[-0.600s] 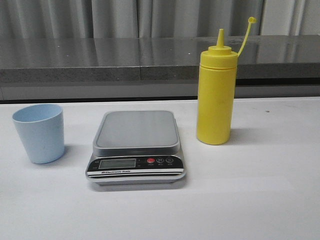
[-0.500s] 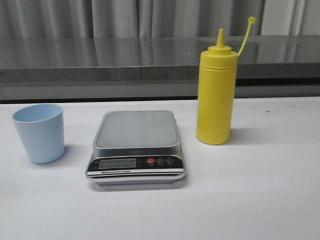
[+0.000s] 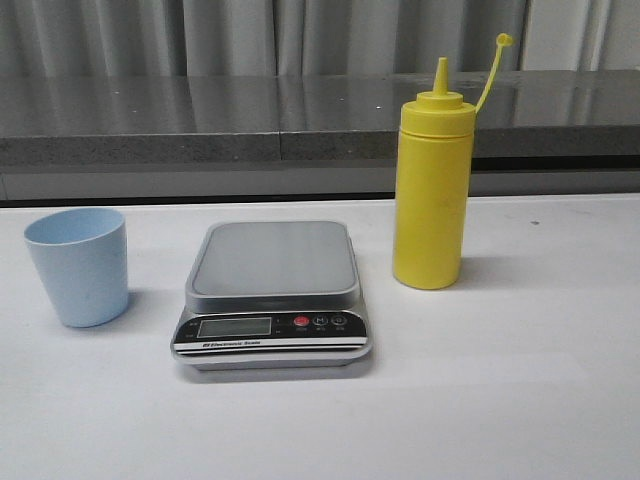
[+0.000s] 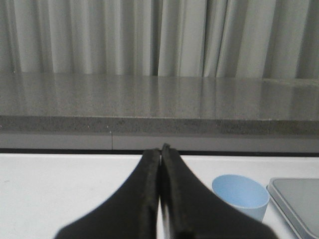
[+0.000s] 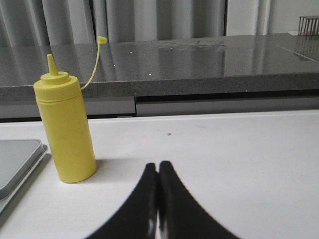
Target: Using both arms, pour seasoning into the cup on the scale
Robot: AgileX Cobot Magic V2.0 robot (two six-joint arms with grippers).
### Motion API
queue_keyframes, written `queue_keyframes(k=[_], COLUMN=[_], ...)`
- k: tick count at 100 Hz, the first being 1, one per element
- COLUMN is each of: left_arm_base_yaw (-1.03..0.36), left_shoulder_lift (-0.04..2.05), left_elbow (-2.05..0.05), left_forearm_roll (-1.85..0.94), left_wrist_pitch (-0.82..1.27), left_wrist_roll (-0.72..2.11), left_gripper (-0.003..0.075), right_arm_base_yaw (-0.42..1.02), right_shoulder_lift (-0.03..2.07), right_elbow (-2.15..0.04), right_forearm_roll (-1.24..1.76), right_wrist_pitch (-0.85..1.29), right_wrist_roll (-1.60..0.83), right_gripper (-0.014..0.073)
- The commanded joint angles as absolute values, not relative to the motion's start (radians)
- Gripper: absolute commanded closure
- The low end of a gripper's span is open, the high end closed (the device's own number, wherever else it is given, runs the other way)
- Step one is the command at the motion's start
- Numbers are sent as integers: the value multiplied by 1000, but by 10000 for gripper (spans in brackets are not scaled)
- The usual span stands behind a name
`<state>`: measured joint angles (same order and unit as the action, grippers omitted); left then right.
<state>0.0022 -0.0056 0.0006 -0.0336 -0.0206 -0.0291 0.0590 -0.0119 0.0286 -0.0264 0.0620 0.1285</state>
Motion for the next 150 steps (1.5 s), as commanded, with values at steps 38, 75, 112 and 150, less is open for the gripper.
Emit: queue_keyframes(k=[38,75,112,150], left_arm_base_yaw=[3,3,3,-4], left_shoulder_lift=[87,379,676,865], left_elbow=[-190,-432,-574,-643], left_forearm_roll=[-47,-47,-45,-48], left_wrist_pitch=[26,225,314,288], left_wrist_roll=[-34,-34,-34,-34], left_gripper=[740,740,584,238], right_arm_base_yaw=[54,54,54,54], right_shoulder_lift=[-33,-33,-33,-33], right_elbow=[13,13,13,13], right_forearm_roll=[-28,-28,-28,-28], right_wrist_pitch=[-21,-21,-21,-21], right_wrist_roll=[126,126,126,126], right_gripper=[663,663,663,663])
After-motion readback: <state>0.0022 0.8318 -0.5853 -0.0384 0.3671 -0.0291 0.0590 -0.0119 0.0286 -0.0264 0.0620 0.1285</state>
